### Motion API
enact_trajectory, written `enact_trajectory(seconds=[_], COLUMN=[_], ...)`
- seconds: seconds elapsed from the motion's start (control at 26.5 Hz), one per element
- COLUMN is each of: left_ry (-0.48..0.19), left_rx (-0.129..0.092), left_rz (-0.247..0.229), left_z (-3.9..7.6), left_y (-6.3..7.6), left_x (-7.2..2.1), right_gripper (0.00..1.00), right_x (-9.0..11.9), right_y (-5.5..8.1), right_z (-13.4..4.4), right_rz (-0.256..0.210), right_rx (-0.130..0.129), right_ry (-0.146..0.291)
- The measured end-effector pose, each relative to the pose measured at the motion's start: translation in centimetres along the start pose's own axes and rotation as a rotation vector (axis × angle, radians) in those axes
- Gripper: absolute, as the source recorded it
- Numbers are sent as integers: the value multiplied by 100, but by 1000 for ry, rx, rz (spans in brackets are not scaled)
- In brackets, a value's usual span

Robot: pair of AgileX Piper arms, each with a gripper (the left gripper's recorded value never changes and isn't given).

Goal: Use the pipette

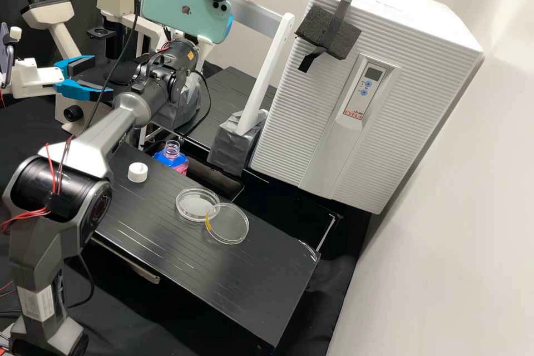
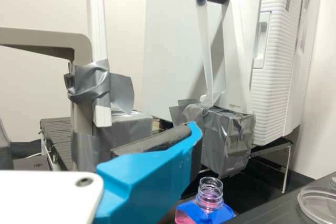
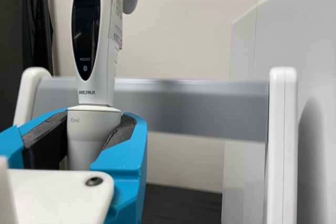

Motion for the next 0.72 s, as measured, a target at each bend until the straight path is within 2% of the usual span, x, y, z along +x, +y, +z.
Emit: enact_trajectory(seconds=[0.19, 0.3, 0.38, 0.72], left_ry=[0, 0, -3, -9], left_rx=[0, 0, -1, -3], left_rz=[0, 0, -3, -7], left_z=[0, 0, 8, 26], left_y=[0, 0, -9, -23], left_x=[0, 0, 5, 12], right_gripper=[0, 0, 0, 0], right_x=[55, 74, 71, 60], right_y=[-98, -155, -177, -259], right_z=[112, 177, 202, 250], right_rz=[-51, -78, -86, -105], right_rx=[4, 20, 27, 26], right_ry=[-60, -95, -107, -122])
